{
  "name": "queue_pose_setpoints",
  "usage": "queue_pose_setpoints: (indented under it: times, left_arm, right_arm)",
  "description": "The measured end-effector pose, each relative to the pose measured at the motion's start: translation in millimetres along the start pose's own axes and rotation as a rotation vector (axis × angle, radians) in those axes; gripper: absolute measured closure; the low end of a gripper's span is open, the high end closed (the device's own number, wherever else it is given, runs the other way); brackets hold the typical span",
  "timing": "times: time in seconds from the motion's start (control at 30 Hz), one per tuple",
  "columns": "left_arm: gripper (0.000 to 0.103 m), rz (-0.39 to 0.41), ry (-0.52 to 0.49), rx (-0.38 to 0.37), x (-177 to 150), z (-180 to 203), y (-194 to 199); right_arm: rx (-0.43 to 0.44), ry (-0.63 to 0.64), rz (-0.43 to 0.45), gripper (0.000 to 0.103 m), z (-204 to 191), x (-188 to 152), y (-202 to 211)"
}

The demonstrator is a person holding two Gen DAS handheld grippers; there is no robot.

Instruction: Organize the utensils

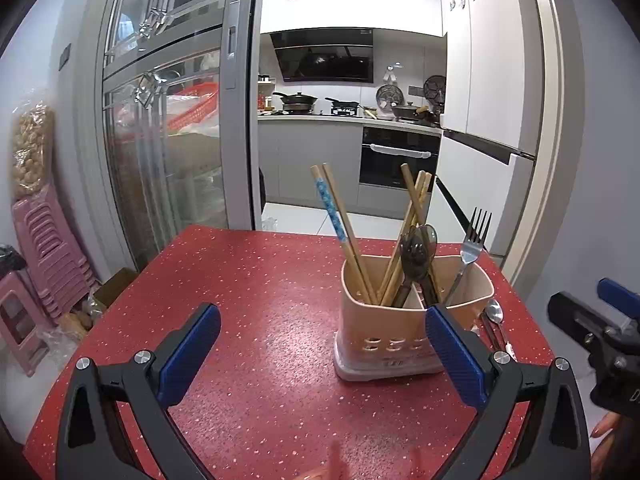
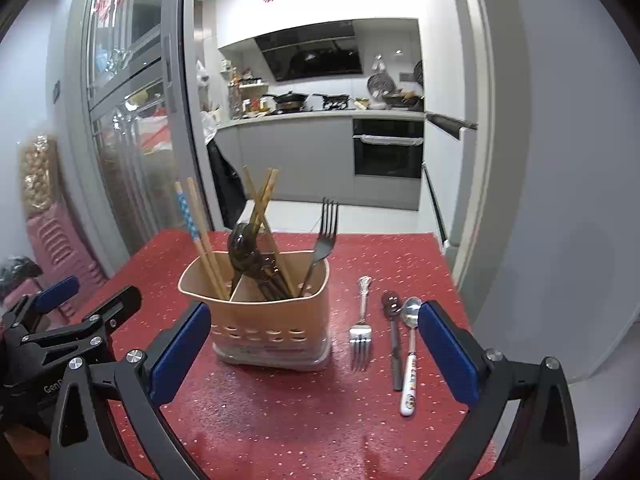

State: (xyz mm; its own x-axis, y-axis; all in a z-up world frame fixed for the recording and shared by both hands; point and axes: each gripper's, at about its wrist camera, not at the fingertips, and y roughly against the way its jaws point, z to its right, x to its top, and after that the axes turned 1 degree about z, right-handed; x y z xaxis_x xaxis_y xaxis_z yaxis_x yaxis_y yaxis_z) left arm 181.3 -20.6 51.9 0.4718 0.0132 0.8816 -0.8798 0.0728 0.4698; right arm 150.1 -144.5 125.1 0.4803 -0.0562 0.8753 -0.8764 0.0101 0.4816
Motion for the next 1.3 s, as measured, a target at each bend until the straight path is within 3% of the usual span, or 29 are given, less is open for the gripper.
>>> queue_pose_setpoints:
  times: [0.2,1.3]
  left_arm:
    - [0.0,0.019,-0.003,0.038,0,-1,8]
    - [0.0,0.015,-0.021,0.036,0,3,11]
  right_arm:
    - [-0.036,-0.011,0.013,0.0,2,1,6]
    - [-0.071,-0.029,0.011,0.0,7,6,10]
